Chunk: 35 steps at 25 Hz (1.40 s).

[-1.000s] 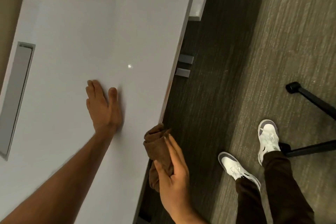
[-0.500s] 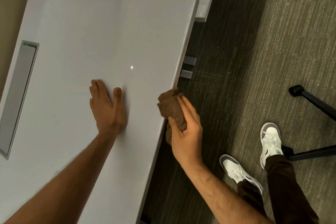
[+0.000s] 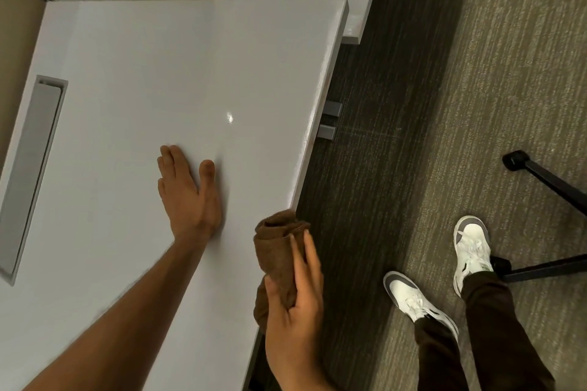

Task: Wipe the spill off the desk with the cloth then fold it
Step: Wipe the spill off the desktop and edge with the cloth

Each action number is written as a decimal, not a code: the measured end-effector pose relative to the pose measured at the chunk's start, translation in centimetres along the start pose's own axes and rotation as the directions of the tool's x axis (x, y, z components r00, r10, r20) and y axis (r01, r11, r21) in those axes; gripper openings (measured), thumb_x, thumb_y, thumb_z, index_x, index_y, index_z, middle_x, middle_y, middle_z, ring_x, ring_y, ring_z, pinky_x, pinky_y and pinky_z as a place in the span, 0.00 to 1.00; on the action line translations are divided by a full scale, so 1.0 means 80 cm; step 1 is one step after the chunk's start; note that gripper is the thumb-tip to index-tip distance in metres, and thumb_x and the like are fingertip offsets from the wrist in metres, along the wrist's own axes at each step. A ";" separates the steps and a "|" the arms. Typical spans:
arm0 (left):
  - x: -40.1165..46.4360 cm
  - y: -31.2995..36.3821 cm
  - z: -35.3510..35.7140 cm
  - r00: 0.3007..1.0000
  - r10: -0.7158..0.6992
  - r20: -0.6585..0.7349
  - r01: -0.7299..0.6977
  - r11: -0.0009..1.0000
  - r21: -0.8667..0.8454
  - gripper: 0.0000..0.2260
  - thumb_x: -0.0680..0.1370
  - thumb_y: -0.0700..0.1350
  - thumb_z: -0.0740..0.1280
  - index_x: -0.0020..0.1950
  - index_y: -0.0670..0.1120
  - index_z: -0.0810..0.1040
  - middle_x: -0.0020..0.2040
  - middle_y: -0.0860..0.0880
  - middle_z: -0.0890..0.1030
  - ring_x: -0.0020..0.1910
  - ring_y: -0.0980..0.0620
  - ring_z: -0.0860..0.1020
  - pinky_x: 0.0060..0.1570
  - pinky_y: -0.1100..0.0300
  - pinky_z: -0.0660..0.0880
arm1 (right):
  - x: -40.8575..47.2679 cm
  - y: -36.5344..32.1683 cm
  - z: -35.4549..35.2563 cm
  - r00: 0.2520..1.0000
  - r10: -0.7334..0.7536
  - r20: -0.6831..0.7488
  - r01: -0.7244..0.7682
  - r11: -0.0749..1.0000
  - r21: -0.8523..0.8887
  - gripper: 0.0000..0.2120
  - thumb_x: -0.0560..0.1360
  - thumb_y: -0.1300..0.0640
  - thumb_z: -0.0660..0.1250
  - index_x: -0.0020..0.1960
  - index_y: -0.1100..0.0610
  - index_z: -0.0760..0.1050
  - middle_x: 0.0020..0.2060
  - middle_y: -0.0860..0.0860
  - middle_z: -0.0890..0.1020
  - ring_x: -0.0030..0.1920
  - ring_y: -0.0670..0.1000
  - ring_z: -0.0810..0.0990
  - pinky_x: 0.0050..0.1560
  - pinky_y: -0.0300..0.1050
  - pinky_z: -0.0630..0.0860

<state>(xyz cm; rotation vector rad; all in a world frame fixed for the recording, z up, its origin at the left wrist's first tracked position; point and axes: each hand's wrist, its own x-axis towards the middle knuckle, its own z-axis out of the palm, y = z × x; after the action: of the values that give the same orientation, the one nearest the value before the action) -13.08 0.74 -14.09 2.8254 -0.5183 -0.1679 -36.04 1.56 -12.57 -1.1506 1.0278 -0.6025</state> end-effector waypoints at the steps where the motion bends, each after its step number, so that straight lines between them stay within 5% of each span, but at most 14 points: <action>1: 0.000 0.000 0.000 1.000 0.001 0.003 -0.001 1.000 -0.001 0.37 0.82 0.64 0.47 0.85 0.44 0.47 0.86 0.48 0.48 0.84 0.50 0.47 0.82 0.53 0.44 | 0.001 0.000 0.004 1.000 -0.011 -0.003 0.011 1.000 -0.026 0.32 0.79 0.57 0.68 0.77 0.36 0.60 0.79 0.41 0.60 0.77 0.48 0.64 0.71 0.57 0.71; 5: 0.000 -0.001 0.000 1.000 0.003 0.004 -0.003 1.000 0.005 0.38 0.81 0.65 0.46 0.85 0.45 0.47 0.86 0.49 0.48 0.84 0.51 0.46 0.82 0.53 0.43 | 0.037 -0.009 0.009 0.999 -0.013 -0.044 0.014 1.000 0.022 0.28 0.80 0.51 0.64 0.77 0.37 0.60 0.79 0.40 0.59 0.78 0.47 0.61 0.72 0.58 0.69; 10: -0.001 0.000 0.001 1.000 -0.001 0.015 0.001 1.000 0.013 0.38 0.81 0.65 0.46 0.85 0.45 0.46 0.86 0.49 0.47 0.84 0.51 0.46 0.81 0.56 0.42 | 0.109 -0.024 0.002 0.996 -0.038 -0.076 0.047 0.991 0.124 0.30 0.80 0.62 0.67 0.75 0.39 0.63 0.78 0.44 0.63 0.77 0.44 0.64 0.73 0.53 0.70; 13: -0.001 -0.002 0.000 1.000 0.003 0.010 -0.003 1.000 0.016 0.38 0.81 0.65 0.46 0.85 0.44 0.47 0.86 0.49 0.47 0.84 0.51 0.45 0.80 0.56 0.42 | 0.149 -0.036 -0.003 0.997 -0.060 -0.054 0.067 0.989 0.131 0.33 0.79 0.61 0.67 0.71 0.30 0.61 0.78 0.46 0.63 0.77 0.43 0.64 0.73 0.45 0.69; 16: 0.000 0.000 0.000 1.000 0.016 0.026 -0.017 1.000 0.022 0.38 0.81 0.65 0.45 0.85 0.44 0.46 0.86 0.49 0.47 0.84 0.51 0.45 0.80 0.56 0.42 | 0.191 -0.049 -0.010 0.997 -0.074 -0.033 0.078 0.989 0.129 0.30 0.80 0.61 0.67 0.75 0.40 0.61 0.78 0.48 0.64 0.76 0.44 0.64 0.72 0.37 0.67; 19: -0.004 0.012 -0.007 0.997 -0.024 0.077 0.020 0.998 0.055 0.37 0.82 0.64 0.45 0.85 0.43 0.44 0.85 0.48 0.44 0.84 0.49 0.43 0.82 0.49 0.42 | 0.227 -0.064 -0.021 1.000 -0.025 -0.014 0.027 0.983 0.179 0.27 0.80 0.62 0.66 0.77 0.50 0.64 0.75 0.50 0.69 0.74 0.47 0.70 0.72 0.44 0.70; 21: -0.005 0.026 -0.019 0.975 0.174 0.137 -0.199 0.959 0.201 0.37 0.82 0.64 0.44 0.85 0.44 0.42 0.85 0.47 0.42 0.84 0.49 0.40 0.82 0.47 0.39 | 0.223 -0.069 -0.034 0.999 0.007 -0.033 0.001 0.968 0.252 0.27 0.80 0.62 0.65 0.76 0.49 0.65 0.73 0.49 0.73 0.71 0.47 0.73 0.70 0.51 0.73; 24: 0.004 0.072 -0.017 0.794 0.544 0.273 -0.595 0.787 0.163 0.38 0.82 0.68 0.42 0.85 0.47 0.42 0.85 0.49 0.41 0.84 0.52 0.40 0.81 0.54 0.36 | 0.195 -0.064 -0.063 0.996 -0.005 -0.090 0.032 0.955 0.296 0.26 0.81 0.61 0.64 0.77 0.48 0.65 0.71 0.49 0.74 0.69 0.47 0.76 0.66 0.52 0.77; 27: 0.009 0.126 0.012 0.854 0.443 0.274 -0.458 0.889 -0.010 0.39 0.80 0.71 0.36 0.85 0.49 0.41 0.85 0.51 0.40 0.84 0.55 0.38 0.81 0.53 0.38 | 0.160 -0.048 -0.073 0.993 0.061 -0.102 -0.031 0.961 0.274 0.28 0.81 0.59 0.63 0.78 0.45 0.62 0.72 0.48 0.73 0.68 0.44 0.76 0.64 0.47 0.77; 31: 0.005 0.134 0.031 0.880 0.409 0.241 -0.430 0.902 0.038 0.37 0.81 0.69 0.36 0.85 0.49 0.39 0.85 0.51 0.39 0.83 0.54 0.38 0.81 0.50 0.39 | 0.123 -0.043 -0.042 0.996 0.087 -0.035 -0.079 0.981 0.178 0.32 0.80 0.59 0.64 0.75 0.31 0.59 0.78 0.43 0.63 0.75 0.43 0.66 0.71 0.45 0.71; 35: 0.007 0.133 0.032 0.887 0.403 0.227 -0.417 0.909 0.014 0.35 0.83 0.67 0.39 0.85 0.50 0.41 0.85 0.52 0.40 0.84 0.55 0.39 0.81 0.51 0.40 | 0.134 -0.048 -0.006 0.993 0.113 -0.034 -0.108 0.988 0.109 0.30 0.80 0.63 0.65 0.78 0.48 0.61 0.78 0.44 0.64 0.76 0.42 0.64 0.72 0.50 0.71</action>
<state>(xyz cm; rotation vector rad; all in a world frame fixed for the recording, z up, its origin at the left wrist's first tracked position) -16.54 -9.67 -13.59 2.6908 -1.1751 -0.3864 -31.36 -8.88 -12.67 -0.9842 1.0737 -0.5875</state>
